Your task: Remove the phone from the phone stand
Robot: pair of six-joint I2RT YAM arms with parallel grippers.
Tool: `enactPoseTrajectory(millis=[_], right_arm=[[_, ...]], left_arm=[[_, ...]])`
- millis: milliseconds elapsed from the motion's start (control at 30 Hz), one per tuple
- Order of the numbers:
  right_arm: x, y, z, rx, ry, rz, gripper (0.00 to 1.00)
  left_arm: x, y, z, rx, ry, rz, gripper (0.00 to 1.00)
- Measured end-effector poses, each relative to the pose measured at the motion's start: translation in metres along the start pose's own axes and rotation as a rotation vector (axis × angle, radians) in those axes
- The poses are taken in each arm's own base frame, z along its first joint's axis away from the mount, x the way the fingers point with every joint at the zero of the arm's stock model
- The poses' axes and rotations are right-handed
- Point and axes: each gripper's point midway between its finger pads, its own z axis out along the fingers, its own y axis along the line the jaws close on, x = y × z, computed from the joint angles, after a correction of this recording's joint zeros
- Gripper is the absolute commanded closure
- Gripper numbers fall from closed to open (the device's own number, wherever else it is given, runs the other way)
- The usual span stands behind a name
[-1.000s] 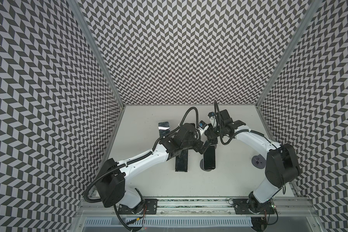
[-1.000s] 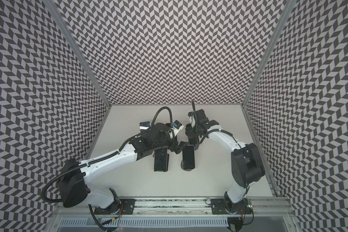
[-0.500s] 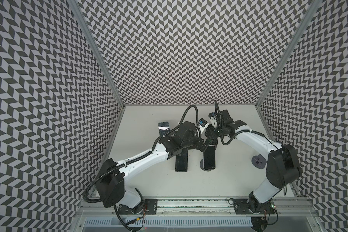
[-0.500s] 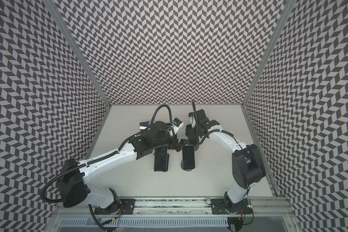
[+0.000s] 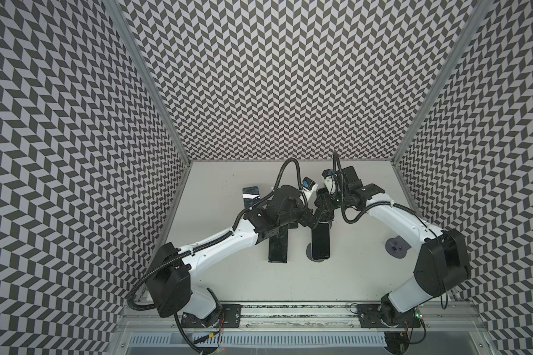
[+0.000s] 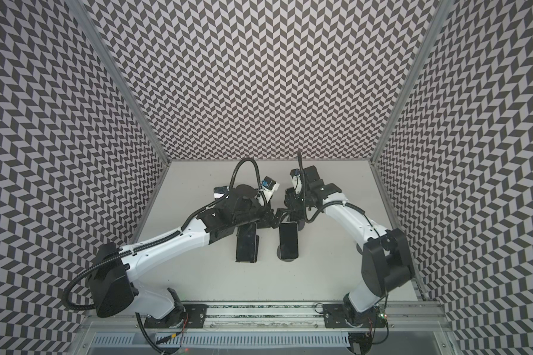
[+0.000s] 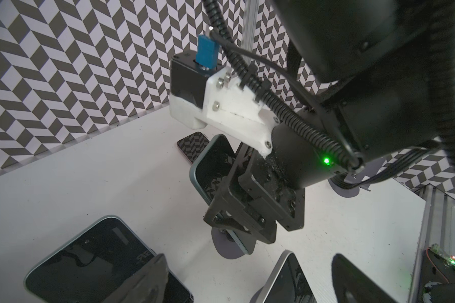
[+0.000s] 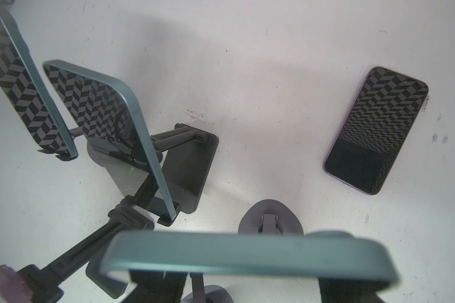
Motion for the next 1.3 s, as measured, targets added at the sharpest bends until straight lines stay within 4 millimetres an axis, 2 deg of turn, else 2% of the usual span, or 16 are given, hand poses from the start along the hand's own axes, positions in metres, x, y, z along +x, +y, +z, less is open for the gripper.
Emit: enactPoseTrajectory(millis=[233, 467, 833, 1067, 1300], right_arm=[[-0.006, 0.001, -0.017, 0.011, -0.038, 0.019, 0.47], [-0.007, -0.006, -0.026, 0.042, -0.052, 0.036, 0.47], [-0.002, -0.026, -0.039, 0.082, -0.046, 0.093, 0.47], [0.006, -0.046, -0.043, 0.107, -0.017, 0.145, 0.47], [0.010, -0.054, -0.044, 0.117, -0.005, 0.170, 0.48]], left_arm=[[-0.001, -0.003, 0.001, 0.004, -0.006, -0.029, 0.03], [-0.010, -0.005, 0.006, 0.009, -0.022, -0.040, 0.03], [-0.018, -0.010, 0.020, 0.033, -0.037, -0.039, 0.03], [-0.015, -0.013, 0.026, 0.056, -0.027, -0.034, 0.03], [-0.027, -0.018, 0.031, 0.077, -0.043, -0.018, 0.04]])
